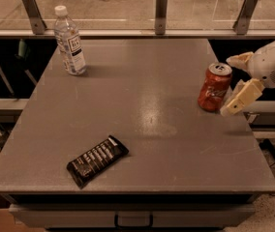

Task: Move coke can near blue plastic bottle

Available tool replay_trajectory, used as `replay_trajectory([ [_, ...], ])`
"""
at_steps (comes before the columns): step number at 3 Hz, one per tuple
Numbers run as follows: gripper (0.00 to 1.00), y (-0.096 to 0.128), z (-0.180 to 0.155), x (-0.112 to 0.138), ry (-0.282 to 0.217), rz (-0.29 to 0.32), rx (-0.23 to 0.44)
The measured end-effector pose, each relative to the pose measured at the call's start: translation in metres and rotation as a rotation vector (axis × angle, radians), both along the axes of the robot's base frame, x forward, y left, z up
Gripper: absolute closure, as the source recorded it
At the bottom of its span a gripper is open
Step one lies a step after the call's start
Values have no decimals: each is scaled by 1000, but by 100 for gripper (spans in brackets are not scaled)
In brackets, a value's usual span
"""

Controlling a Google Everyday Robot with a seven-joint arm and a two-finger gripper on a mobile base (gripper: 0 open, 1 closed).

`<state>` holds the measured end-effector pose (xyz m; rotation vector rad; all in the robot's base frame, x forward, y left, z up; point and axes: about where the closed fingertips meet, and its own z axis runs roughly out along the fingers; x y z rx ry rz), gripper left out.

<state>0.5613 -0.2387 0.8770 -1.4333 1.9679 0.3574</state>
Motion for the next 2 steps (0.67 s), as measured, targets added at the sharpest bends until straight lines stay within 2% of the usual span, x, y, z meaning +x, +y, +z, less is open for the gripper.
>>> replay_trajectory([
  [1, 20, 18, -7, 8, 17, 23, 136],
  [2, 41, 36, -1, 10, 40, 43, 229],
])
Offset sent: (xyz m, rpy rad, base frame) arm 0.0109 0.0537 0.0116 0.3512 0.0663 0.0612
